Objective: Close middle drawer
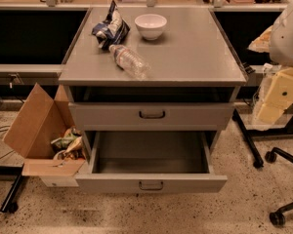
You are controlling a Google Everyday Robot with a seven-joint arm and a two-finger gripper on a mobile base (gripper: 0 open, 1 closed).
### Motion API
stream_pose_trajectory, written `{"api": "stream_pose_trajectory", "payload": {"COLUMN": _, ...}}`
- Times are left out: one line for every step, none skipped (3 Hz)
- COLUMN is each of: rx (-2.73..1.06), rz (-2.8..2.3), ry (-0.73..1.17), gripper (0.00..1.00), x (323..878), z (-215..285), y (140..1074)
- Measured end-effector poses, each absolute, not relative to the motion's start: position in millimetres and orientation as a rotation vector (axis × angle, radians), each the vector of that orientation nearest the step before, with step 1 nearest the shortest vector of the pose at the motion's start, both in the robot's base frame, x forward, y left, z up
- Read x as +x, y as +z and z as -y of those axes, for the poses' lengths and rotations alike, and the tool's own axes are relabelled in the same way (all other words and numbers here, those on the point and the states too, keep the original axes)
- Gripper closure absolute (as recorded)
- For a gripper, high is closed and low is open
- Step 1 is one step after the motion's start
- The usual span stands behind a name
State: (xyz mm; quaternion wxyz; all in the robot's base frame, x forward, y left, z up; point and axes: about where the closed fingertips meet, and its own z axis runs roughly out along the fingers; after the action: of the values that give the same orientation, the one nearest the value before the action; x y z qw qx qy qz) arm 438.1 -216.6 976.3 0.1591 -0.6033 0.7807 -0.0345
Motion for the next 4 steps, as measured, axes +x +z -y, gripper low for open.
{"api": "stream_pose_trajectory", "payload": {"rx": -1.725, "rz": -2.232, "ry": -0.099, "gripper": 0.00, "x": 438, "z": 217, "y": 976}}
{"api": "stream_pose_trajectory", "payload": {"rx": -1.753, "rz": -2.273, "ry": -0.099, "gripper": 0.00, "x": 437, "z": 220, "y": 950}}
{"api": "stream_pose_trajectory", "payload": {"rx": -1.830, "rz": -2.275, "ry": -0.022, "gripper": 0.00, "x": 424, "z": 212, "y": 894}}
{"api": "stream_pose_trajectory", "payload": {"rx": -1.977, "rz": -2.269, "ry": 0.189, "gripper": 0.00, "x": 386, "z": 192, "y": 780}}
